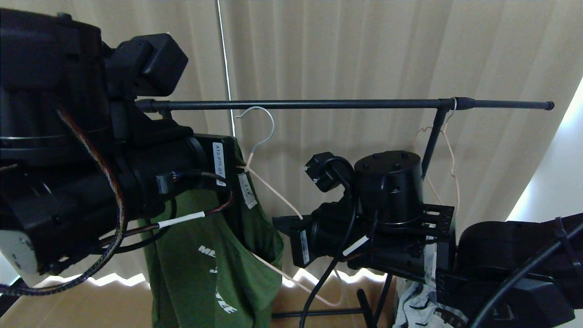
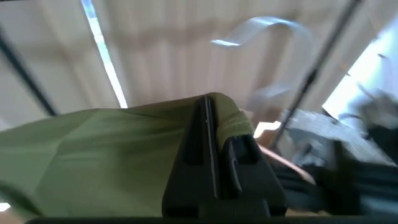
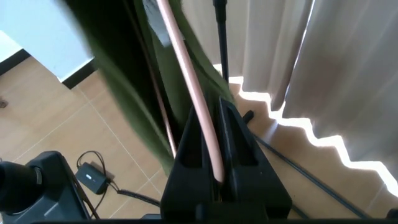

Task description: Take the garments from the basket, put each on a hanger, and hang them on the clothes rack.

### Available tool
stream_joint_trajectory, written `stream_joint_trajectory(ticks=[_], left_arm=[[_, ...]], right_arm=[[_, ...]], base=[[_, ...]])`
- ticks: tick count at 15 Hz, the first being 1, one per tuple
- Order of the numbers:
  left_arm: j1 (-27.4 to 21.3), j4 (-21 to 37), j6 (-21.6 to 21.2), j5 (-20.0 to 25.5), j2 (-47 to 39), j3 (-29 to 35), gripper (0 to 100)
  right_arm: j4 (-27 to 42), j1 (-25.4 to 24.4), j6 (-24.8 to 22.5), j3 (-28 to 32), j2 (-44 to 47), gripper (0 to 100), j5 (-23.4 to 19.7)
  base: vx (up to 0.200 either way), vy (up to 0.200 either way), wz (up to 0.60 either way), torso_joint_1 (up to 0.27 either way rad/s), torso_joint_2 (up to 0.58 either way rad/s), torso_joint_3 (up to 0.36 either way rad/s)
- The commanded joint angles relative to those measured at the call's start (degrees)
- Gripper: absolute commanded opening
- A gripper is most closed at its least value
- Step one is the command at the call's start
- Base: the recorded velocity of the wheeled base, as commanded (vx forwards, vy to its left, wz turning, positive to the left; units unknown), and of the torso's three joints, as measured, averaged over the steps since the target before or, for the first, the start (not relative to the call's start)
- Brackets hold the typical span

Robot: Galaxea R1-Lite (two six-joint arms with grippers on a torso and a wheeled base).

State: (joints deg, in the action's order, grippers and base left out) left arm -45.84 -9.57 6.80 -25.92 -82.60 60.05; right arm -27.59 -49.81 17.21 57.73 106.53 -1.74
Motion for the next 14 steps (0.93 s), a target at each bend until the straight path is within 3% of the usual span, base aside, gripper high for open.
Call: stream_joint_trajectory(ticks=[1, 4, 8, 13, 14], left_arm=[[-1.7, 0.0, 0.0, 0.1, 0.2, -0.7, 0], [-2.2, -0.1, -0.1, 1.2, 1.3, -5.7, 0], [-1.0, 0.1, -0.3, 10.1, 5.7, -9.6, 0], [-0.8, -0.3, -0.6, 10.3, 5.6, -12.2, 0], [-0.8, -0.4, -0.6, 10.3, 5.6, -12.4, 100]], right_arm=[[0.0, 0.1, 0.1, 0.4, 0.3, 0, 0.0], [0.0, 0.9, 0.1, 0.6, -0.7, 0, 0.0], [0.0, 1.4, -0.1, -0.4, -3.7, 0, 0.1], [0.0, 1.4, -0.3, -2.5, -6.9, 0, 0.1], [0.0, 1.4, -0.3, -2.7, -7.5, 0, 0.1]], base=[[0.000, 0.000, 0.00, 0.000, 0.00, 0.000], [0.000, 0.000, 0.00, 0.000, 0.00, 0.000], [0.000, 0.000, 0.00, 0.000, 0.00, 0.000], [0.000, 0.000, 0.00, 0.000, 0.00, 0.000], [0.000, 0.000, 0.00, 0.000, 0.00, 0.000]])
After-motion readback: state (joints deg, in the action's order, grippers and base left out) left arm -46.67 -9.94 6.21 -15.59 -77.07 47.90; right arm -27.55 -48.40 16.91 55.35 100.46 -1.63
